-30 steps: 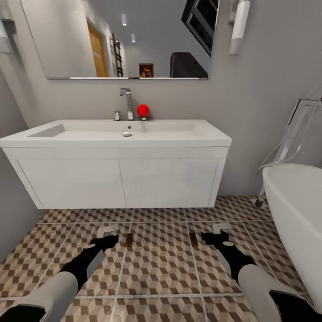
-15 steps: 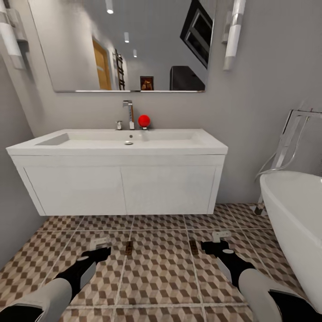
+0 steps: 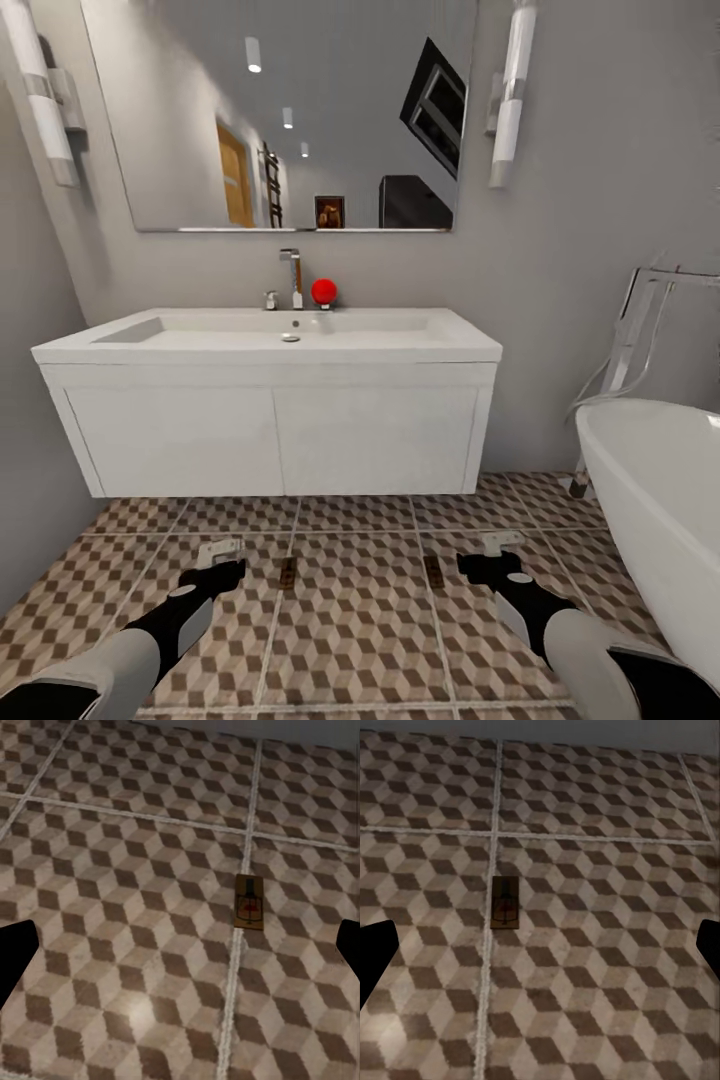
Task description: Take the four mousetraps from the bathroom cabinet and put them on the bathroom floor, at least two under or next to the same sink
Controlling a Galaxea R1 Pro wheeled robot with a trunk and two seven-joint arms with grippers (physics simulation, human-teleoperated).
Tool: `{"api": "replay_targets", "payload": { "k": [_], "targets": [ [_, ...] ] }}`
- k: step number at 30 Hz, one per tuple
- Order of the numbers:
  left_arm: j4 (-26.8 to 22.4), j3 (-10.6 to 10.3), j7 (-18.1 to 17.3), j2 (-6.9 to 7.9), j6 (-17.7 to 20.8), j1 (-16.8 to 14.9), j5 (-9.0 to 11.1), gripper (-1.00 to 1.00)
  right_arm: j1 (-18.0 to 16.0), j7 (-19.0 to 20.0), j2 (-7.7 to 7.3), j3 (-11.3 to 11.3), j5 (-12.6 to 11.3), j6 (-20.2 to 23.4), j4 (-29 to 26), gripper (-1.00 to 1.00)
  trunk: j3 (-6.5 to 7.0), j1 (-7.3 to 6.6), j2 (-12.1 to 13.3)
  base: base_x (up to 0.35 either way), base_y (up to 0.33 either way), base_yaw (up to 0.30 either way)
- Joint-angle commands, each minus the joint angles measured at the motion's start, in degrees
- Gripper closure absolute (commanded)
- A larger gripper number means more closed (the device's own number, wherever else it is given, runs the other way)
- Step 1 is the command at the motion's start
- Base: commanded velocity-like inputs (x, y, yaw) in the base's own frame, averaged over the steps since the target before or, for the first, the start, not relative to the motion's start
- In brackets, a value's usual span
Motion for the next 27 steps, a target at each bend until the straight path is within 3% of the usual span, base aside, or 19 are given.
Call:
{"api": "replay_targets", "payload": {
  "k": [1,27],
  "targets": [
    [0.07,-0.5,0.23,0.03,-0.23,-0.03,0.48,-1.0,-0.03,-0.15,-0.07,-0.45,0.6,-0.26,0.13,-1.0,0.17,-0.04,0.0,0.0,0.0,0.0],
    [0.52,-0.52,0.61,1.0,-0.92,0.27,0.24,-1.0,2.22,-0.15,-0.4,-0.38,0.97,-7.17,0.42,-1.0,4.92,-5.36,9.65,0.0,0.0,0.0]
  ]
}}
